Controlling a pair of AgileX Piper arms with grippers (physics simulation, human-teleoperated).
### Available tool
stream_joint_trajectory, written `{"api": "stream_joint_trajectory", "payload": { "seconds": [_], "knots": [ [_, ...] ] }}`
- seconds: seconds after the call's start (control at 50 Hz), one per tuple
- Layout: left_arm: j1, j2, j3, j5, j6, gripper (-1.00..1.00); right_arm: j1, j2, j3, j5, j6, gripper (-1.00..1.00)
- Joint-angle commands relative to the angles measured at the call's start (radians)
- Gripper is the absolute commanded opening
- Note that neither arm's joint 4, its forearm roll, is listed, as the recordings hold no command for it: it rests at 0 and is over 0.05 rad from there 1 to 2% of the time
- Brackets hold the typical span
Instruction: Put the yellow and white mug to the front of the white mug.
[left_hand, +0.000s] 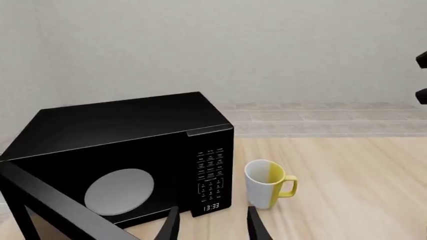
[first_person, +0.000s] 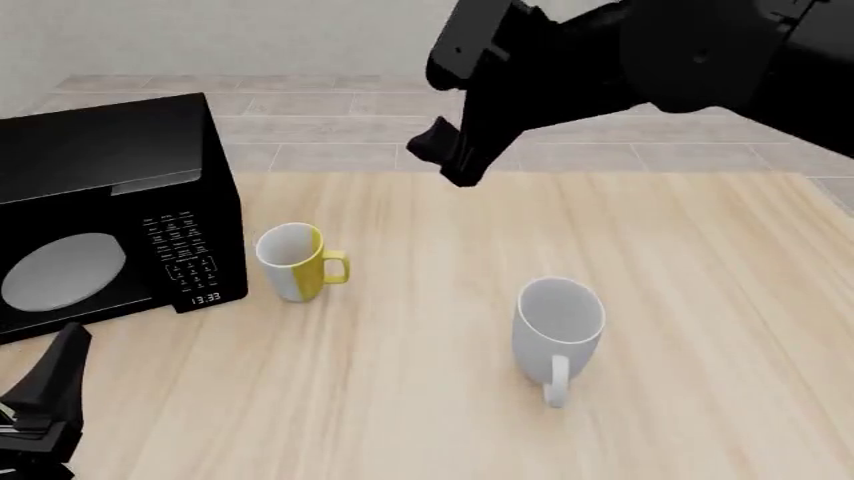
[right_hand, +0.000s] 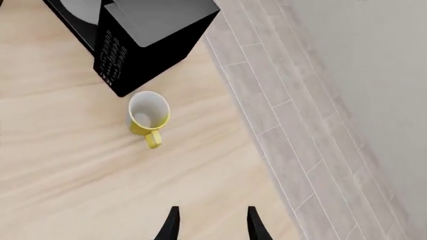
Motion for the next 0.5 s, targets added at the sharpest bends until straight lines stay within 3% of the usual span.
{"api": "stream_joint_trajectory", "payload": {
  "seconds": [0.02,0.5],
  "knots": [
    [0.0,-0.003,0.001,0.001,0.0,1.0,0.026,0.092,-0.053,0.017,-0.043,1.0],
    [0.0,0.006,-0.011,0.005,0.0,1.0,0.12,0.22,-0.137,0.046,-0.041,1.0]
  ]
}}
